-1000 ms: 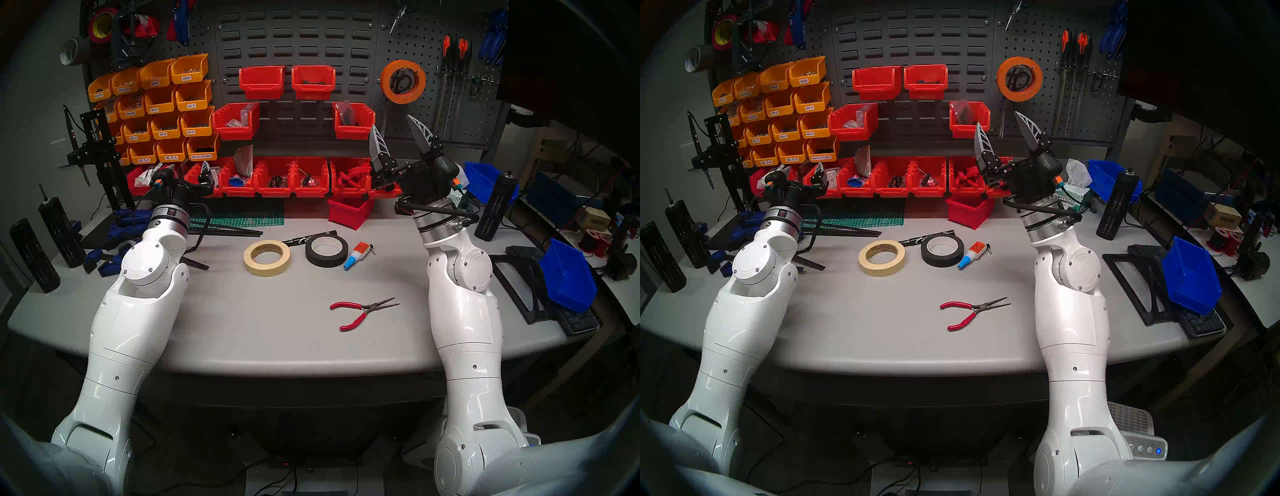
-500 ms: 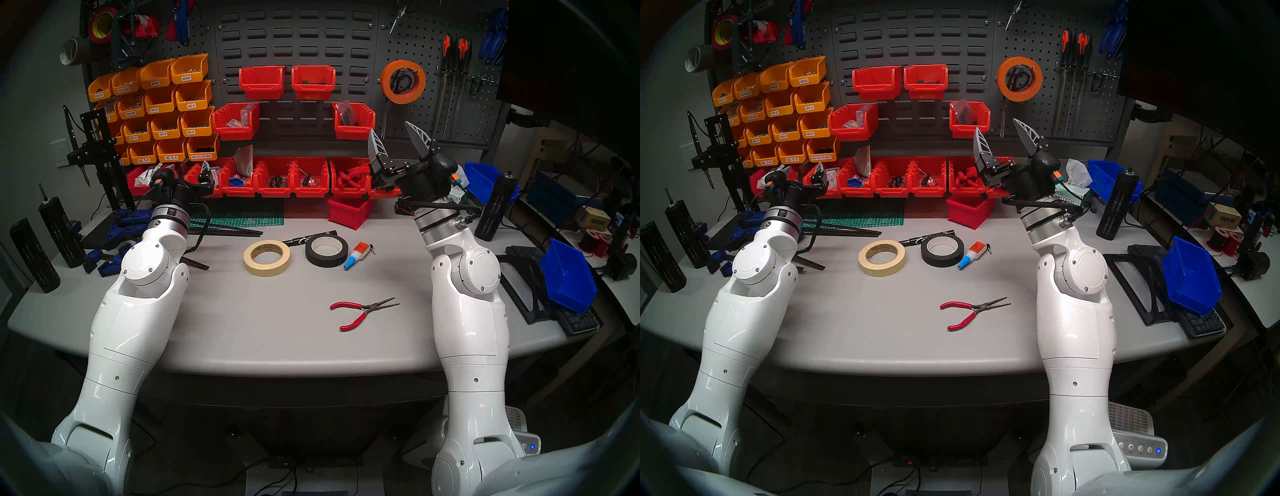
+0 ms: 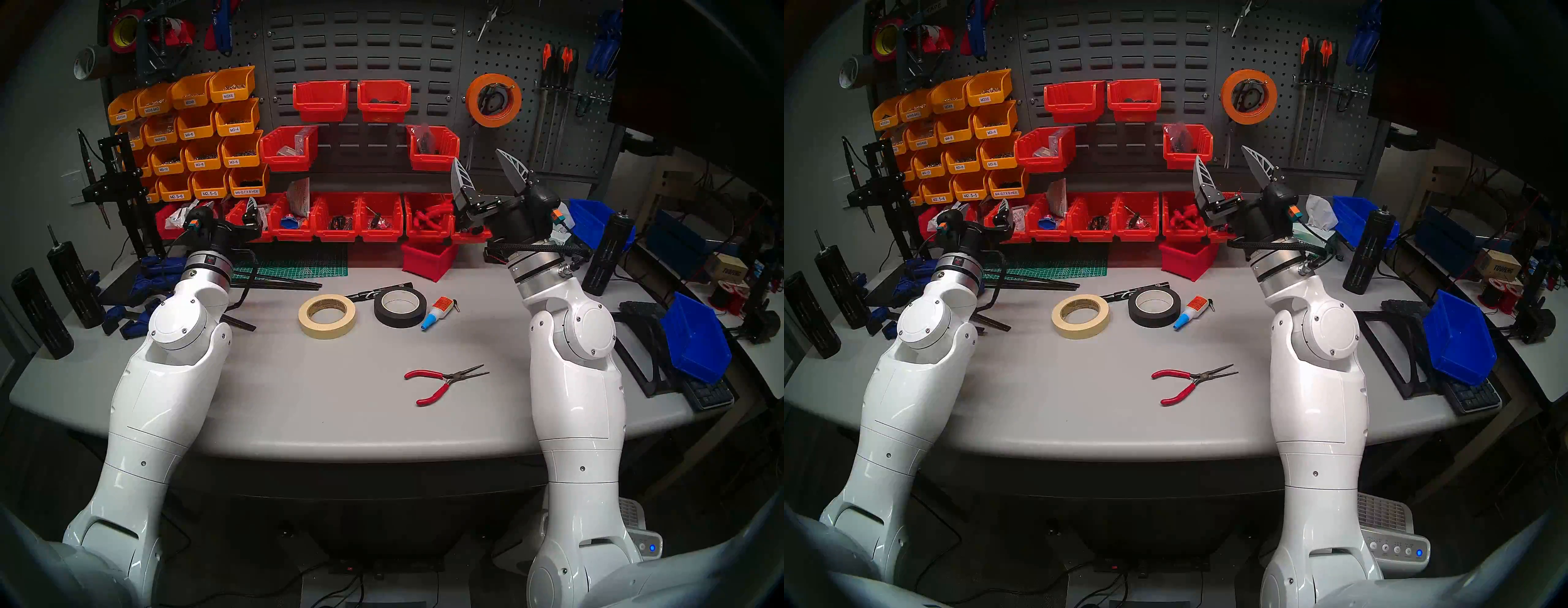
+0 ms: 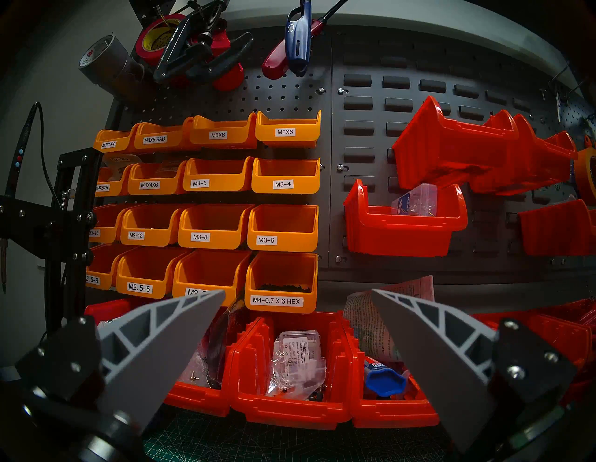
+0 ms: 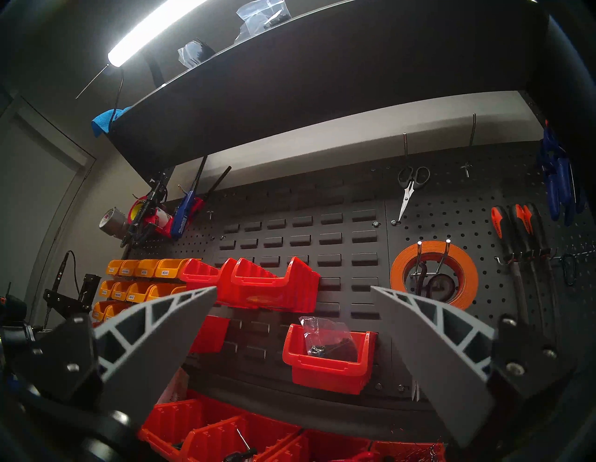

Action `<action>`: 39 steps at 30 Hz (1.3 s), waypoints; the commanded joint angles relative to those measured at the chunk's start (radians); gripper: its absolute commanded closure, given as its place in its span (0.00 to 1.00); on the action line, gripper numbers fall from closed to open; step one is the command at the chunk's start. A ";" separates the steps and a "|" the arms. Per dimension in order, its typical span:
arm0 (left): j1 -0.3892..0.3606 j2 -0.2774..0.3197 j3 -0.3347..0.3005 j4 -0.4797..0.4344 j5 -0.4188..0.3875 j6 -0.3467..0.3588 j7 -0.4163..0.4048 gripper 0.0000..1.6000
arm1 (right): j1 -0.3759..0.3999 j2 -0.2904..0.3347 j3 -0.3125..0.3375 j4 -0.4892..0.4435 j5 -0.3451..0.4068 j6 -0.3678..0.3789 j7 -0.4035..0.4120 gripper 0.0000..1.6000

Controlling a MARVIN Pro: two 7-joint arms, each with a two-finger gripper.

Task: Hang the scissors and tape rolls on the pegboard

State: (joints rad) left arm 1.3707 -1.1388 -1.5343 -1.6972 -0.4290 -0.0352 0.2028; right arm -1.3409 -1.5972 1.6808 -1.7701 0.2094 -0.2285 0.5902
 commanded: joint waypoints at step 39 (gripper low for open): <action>-0.036 0.001 -0.009 -0.030 0.000 -0.017 -0.002 0.00 | 0.105 0.140 0.074 -0.048 0.129 0.269 0.190 0.00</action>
State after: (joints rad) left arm 1.3705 -1.1388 -1.5343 -1.6971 -0.4290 -0.0352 0.2028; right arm -1.3116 -1.5016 1.7377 -1.8291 0.2948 -0.0142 0.7363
